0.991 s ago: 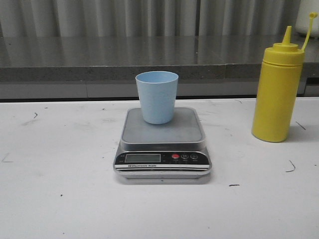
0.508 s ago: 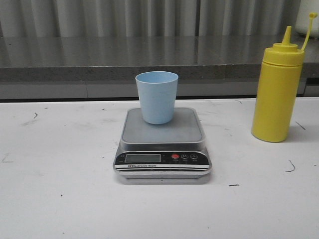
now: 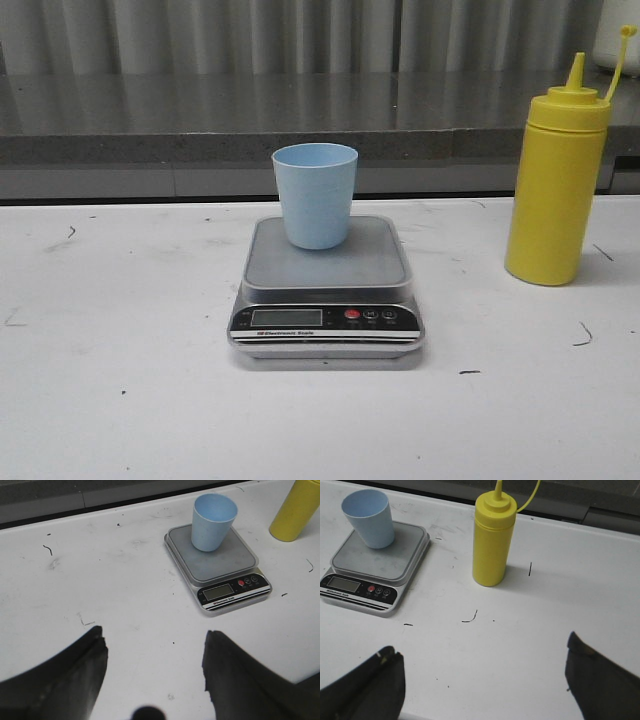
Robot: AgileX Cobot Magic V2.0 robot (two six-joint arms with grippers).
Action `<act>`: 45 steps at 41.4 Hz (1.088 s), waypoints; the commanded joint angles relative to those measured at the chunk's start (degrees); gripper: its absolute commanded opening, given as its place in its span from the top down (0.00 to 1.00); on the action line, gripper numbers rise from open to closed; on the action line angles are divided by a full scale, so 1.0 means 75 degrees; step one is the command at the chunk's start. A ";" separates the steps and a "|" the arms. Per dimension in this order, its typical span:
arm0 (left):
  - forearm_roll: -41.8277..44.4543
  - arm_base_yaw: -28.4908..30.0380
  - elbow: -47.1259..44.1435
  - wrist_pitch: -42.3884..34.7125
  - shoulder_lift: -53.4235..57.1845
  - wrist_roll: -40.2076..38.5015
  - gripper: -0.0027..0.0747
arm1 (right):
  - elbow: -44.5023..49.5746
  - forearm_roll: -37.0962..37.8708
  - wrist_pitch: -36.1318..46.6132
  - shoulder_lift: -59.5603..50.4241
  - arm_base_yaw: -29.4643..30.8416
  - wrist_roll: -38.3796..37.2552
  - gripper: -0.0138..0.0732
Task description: Pour seasoning into cup on scale with both arms
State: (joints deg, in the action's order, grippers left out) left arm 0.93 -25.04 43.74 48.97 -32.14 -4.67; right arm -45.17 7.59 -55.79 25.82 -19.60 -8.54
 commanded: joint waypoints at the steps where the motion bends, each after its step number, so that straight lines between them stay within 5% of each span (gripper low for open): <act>1: -0.0124 0.0014 0.0181 -0.0557 -0.0015 -0.0024 0.42 | -0.0244 0.0194 0.0481 0.0051 -0.0014 0.0088 0.13; 12: -0.0274 0.0014 0.0181 -0.0495 -0.0015 -0.0024 0.43 | 0.0204 0.0194 0.0619 0.0051 -0.0014 0.0088 0.66; 19: -0.0271 0.0014 0.0181 -0.0495 -0.0015 -0.0024 0.73 | 0.0306 0.0194 0.0696 0.0051 -0.0014 0.0088 0.92; 25: -0.0271 0.0014 0.0181 -0.0495 -0.0015 -0.0024 0.99 | 0.0306 0.0194 0.1028 0.0051 -0.0014 0.0088 0.92; 45: -0.0271 -0.0005 0.0120 -0.0564 0.0036 -0.0024 0.99 | 0.0306 0.0194 0.1113 0.0051 -0.0014 0.0088 0.92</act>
State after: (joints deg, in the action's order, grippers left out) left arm -0.54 -25.04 43.65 48.97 -32.14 -4.67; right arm -41.56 7.85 -51.69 25.82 -19.60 -8.42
